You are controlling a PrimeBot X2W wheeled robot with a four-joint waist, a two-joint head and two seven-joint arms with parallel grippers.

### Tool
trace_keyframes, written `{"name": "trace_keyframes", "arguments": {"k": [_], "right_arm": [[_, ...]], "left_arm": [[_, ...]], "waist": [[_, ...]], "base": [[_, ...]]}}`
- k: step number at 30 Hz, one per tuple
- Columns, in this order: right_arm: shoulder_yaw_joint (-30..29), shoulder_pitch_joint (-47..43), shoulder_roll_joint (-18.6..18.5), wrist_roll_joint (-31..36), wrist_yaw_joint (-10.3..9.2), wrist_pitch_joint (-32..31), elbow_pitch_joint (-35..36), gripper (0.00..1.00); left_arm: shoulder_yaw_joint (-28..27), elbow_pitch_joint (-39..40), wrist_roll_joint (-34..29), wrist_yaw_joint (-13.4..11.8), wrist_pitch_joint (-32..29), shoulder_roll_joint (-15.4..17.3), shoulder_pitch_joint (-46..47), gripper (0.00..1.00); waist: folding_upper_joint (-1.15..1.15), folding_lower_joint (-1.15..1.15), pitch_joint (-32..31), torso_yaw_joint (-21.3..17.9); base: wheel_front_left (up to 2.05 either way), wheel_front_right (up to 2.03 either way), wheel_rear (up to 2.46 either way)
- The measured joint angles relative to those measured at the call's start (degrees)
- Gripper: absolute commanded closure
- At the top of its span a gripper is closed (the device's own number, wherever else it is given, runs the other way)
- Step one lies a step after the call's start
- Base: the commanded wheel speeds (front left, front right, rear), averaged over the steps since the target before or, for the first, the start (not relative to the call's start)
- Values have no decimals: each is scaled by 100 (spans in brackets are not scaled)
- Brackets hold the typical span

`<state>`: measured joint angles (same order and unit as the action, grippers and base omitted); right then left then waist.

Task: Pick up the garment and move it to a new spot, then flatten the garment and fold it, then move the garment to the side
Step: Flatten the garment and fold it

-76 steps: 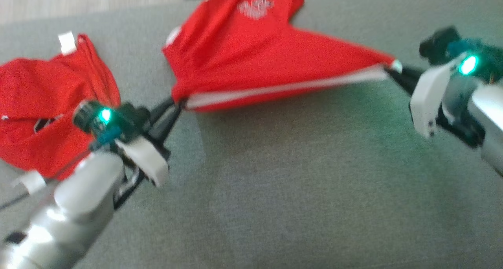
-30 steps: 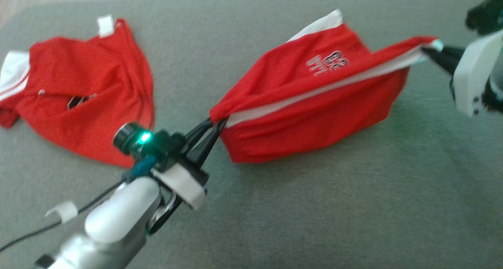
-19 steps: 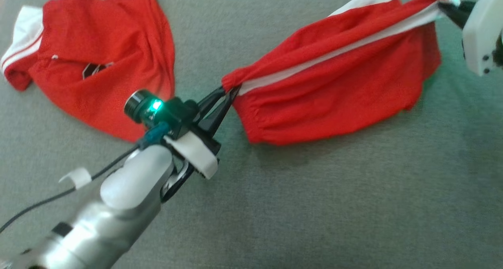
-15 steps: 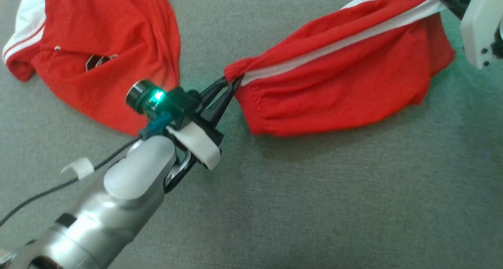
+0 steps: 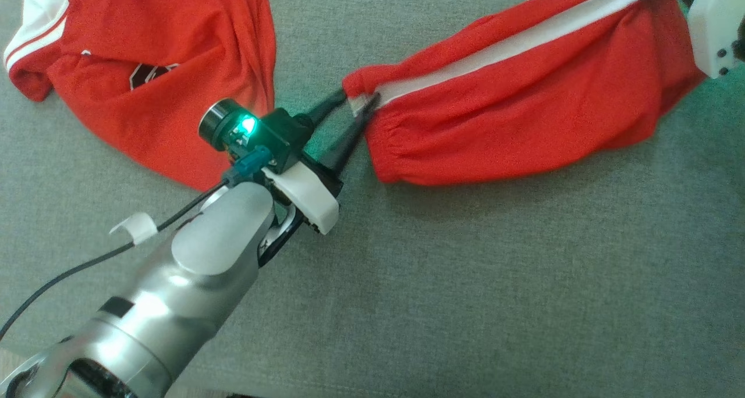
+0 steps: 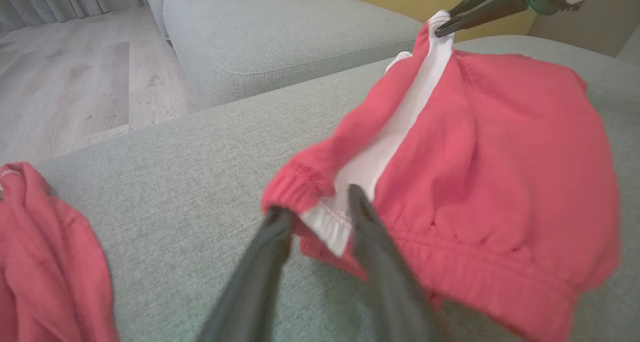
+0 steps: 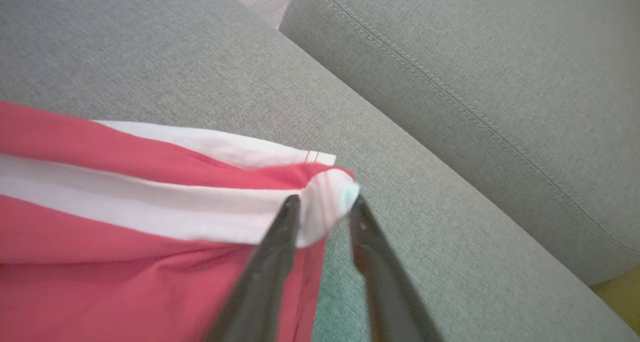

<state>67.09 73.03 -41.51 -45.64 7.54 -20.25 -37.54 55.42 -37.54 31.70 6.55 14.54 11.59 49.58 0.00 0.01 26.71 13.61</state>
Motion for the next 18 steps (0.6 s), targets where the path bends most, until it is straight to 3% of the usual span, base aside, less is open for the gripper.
{"name": "trace_keyframes", "arguments": {"k": [7, 18], "right_arm": [[140, 43, 241, -192, 0, 535, -474, 0], [-118, -367, 587, -435, 0, 2395, -811, 0]], "left_arm": [[-272, -90, -109, -32, 0, -18, -14, 0], [-1229, 423, -169, -536, 2, 203, -733, 0]], "waist": [[0, -1, -167, -58], [0, -2, -861, -369]], "base": [[0, 0, 0], [0, 0, 0]]}}
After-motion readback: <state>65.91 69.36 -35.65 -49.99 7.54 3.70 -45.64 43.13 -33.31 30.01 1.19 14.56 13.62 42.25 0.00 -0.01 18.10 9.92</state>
